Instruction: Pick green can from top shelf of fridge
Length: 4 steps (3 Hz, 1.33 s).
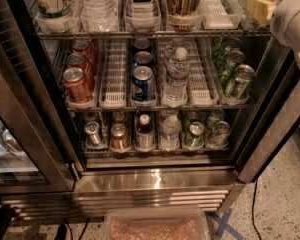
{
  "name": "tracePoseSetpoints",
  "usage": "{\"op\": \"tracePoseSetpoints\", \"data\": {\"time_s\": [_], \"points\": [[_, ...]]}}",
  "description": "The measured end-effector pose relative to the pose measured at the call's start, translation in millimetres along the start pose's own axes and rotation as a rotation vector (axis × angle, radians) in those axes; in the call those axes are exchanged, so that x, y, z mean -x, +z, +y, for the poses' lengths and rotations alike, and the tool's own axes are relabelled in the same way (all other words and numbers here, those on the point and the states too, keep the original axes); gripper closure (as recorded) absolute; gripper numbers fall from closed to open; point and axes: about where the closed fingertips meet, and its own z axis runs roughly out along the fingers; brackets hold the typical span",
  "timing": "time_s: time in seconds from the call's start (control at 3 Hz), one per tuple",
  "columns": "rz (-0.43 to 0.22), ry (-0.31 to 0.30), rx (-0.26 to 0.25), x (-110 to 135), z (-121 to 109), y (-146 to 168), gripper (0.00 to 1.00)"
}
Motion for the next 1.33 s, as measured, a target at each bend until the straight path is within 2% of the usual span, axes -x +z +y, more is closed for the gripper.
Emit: {"op": "tracePoseSetpoints", "data": {"time_s": [0.33, 0.67, 1.0, 1.33], "points": [[0.006, 0.029, 0.035, -1.8, 4.7, 3.6, 0.65], [0.006, 0.029, 0.035, -1.8, 4.7, 3.6, 0.88], [0.006, 0.029, 0.035, -1.6, 4.8, 3.6, 1.00], [-0.001, 0.034, 0.039, 1.9, 5.7, 3.4, 1.00]]}}
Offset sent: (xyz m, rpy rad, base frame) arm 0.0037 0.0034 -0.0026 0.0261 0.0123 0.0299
